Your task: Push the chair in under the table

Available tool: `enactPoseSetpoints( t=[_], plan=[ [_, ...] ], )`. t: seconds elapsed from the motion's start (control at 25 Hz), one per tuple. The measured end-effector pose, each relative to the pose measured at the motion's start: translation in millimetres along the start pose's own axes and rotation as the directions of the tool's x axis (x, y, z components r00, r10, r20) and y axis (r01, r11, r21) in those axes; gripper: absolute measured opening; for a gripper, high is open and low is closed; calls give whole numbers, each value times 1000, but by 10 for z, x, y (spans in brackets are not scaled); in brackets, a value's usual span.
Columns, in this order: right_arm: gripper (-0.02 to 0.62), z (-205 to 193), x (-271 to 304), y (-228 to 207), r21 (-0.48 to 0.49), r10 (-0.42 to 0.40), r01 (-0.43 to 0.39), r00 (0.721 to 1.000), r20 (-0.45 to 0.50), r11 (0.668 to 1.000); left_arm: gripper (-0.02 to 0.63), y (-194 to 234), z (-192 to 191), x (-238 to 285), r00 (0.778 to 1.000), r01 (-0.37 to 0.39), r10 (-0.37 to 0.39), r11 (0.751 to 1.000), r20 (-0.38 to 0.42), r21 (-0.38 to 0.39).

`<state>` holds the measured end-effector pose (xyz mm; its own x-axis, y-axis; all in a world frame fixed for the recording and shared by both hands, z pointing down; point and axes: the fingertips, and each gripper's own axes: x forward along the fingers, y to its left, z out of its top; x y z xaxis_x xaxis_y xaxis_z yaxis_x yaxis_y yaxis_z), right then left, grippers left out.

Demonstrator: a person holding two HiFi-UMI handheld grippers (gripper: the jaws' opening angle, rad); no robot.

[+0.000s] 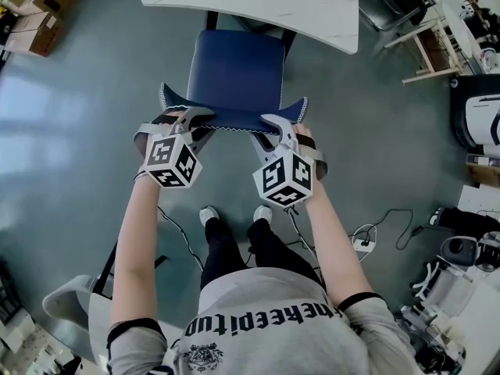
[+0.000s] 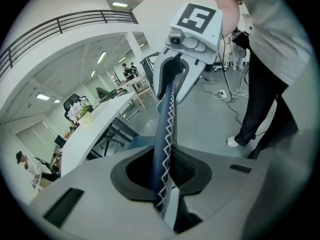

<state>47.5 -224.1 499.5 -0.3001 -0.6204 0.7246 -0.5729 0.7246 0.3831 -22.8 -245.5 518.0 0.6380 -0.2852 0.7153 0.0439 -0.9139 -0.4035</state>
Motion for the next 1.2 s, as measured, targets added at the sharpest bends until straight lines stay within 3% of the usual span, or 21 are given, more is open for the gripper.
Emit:
enactPoseSetpoints(
  t=[0.56, 0.8, 1.04, 1.2],
  plan=[
    [129, 37, 14, 67, -55, 27, -25, 999, 36, 998, 75, -15, -52, -11, 1000, 20, -20, 1000, -8, -22],
    [137, 42, 16, 78, -19, 44, -44, 999, 25, 999, 78, -46, -63, -38, 999, 31, -31, 1000, 15, -1],
    [143, 27, -16, 94, 24, 75, -76, 997, 3, 997, 92, -100, -62, -42, 991, 131, -130, 991, 12, -18],
    [143, 53, -76, 84, 58, 60, -60, 998, -4, 997, 99, -118, -62, -75, 992, 126, -126, 992, 1, 7]
  ],
)
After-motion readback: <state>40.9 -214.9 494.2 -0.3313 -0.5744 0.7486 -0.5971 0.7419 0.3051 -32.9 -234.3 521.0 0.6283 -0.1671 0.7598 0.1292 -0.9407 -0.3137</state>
